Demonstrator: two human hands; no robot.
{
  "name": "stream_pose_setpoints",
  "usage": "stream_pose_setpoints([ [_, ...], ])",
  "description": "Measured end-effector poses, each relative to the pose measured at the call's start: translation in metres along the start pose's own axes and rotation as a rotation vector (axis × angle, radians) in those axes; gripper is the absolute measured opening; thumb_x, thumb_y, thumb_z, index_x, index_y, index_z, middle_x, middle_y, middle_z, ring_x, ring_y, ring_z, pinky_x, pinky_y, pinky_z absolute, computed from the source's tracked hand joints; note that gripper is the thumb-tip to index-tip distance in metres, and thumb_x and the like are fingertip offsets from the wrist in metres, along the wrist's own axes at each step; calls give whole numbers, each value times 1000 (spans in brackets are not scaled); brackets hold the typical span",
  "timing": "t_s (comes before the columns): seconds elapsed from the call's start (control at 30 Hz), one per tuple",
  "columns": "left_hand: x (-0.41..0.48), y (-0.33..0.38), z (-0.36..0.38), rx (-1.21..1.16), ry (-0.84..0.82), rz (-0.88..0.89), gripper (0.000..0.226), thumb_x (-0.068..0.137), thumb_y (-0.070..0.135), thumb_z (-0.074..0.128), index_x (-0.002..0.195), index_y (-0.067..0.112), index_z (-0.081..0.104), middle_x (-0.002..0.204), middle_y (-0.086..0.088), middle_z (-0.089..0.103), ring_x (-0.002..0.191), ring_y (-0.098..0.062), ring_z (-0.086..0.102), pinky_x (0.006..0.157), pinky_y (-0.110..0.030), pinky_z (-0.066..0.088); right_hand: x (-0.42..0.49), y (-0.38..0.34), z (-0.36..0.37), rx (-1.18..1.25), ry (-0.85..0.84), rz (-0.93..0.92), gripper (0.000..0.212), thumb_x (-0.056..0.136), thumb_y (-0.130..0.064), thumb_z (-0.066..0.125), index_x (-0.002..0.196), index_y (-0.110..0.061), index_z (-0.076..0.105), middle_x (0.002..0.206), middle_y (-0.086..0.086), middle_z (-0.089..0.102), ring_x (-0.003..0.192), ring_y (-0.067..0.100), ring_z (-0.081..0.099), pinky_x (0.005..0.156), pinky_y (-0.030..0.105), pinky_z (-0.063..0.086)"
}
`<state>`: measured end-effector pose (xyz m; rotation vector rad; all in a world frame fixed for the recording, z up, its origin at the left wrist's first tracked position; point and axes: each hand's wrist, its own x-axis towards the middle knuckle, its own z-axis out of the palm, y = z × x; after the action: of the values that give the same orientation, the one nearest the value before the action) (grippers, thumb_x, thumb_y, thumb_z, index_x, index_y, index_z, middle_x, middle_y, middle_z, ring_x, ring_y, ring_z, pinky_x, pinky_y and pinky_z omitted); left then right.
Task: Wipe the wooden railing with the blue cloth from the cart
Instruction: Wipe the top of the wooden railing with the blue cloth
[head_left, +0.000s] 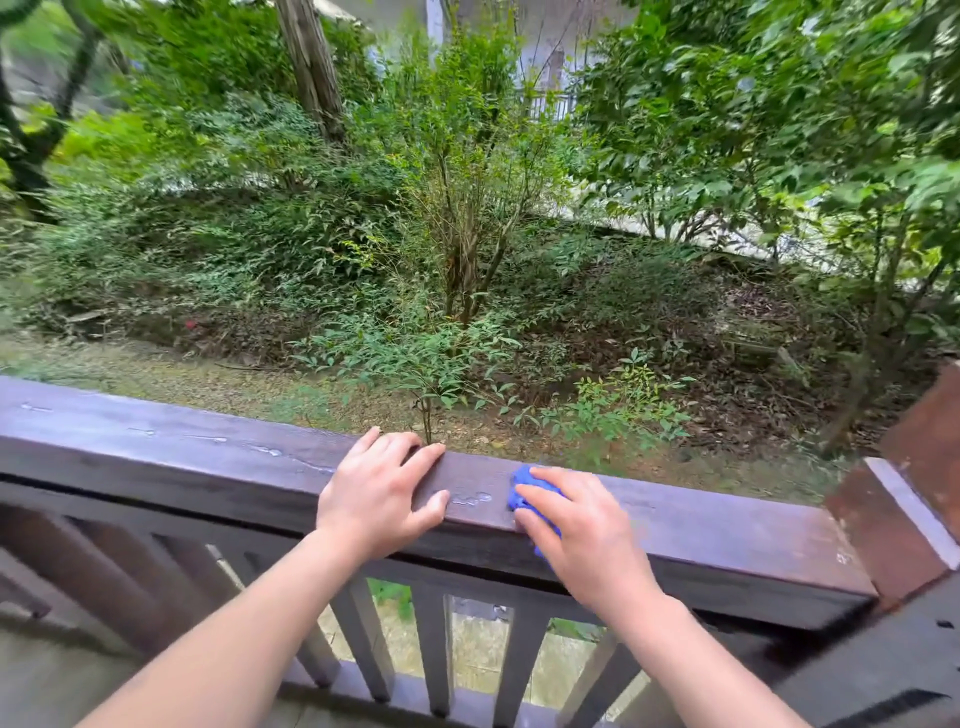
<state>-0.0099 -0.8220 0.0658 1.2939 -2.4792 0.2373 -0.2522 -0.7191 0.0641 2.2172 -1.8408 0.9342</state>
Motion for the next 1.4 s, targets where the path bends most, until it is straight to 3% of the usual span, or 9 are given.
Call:
stream_pose_setpoints([
  [0.13,0,2,-4,2,-38,-4,63,84,59,45,131,21,62,119,-6,65,114,-26,61,117,-51,36,26,13,-2,-76,72,210,16,82,-23,71,97,-16,73,111,7,68,94,32,59,85,36,50],
  [0.3,-2,-3,-8,-18,-54,28,62,87,58,44,134,20,59,127,-11,61,123,-29,56,118,-55,32,23,-29,26,-95,19,-29,18,89,-29,62,102,-19,69,115,3,65,97,29,58,86,37,52],
  [0.37,-4,-14,-10,-51,-2,42,56,88,52,48,132,19,60,129,-13,60,124,-30,55,117,-54,34,33,-20,22,-97,15,42,17,85,-25,67,101,-19,71,113,3,67,93,31,60,81,37,53],
  [0.5,-21,-75,-21,-38,147,24,46,85,42,54,122,17,63,115,-11,64,107,-30,60,103,-43,44,43,-31,33,-162,106,198,14,84,-16,68,96,-10,72,110,13,67,90,36,57,85,42,48],
  [0.67,-45,-184,-31,48,170,-165,42,88,41,48,114,14,67,113,-13,66,107,-34,61,92,-45,51,49,-83,64,-159,94,4,25,88,-31,57,97,-14,72,109,7,68,93,26,56,81,34,49],
  [0.83,-52,-221,-19,50,152,-121,37,87,38,46,106,13,66,105,-12,63,96,-35,60,82,-45,51,68,-86,70,-163,134,291,20,83,-21,68,101,-15,72,112,6,67,95,32,57,82,40,51],
  [1.07,-56,-233,0,41,275,-67,30,81,36,53,96,15,68,98,-8,65,88,-32,59,74,-42,46,59,-104,85,-211,124,185,20,89,-32,62,103,-20,71,115,-2,66,98,24,56,81,29,46],
  [1.2,-55,-236,6,28,315,-43,30,82,36,53,97,15,68,100,-9,66,89,-33,60,73,-42,47,76,-107,83,-164,180,400,18,86,-20,66,102,-13,71,115,8,66,97,33,57,87,40,47],
  [1.4,-55,-237,8,22,330,-42,28,83,35,51,96,16,67,100,-9,66,89,-33,61,72,-42,49,67,-131,95,-151,85,128,21,90,-32,57,104,-21,69,117,-1,64,98,25,57,87,35,46],
])
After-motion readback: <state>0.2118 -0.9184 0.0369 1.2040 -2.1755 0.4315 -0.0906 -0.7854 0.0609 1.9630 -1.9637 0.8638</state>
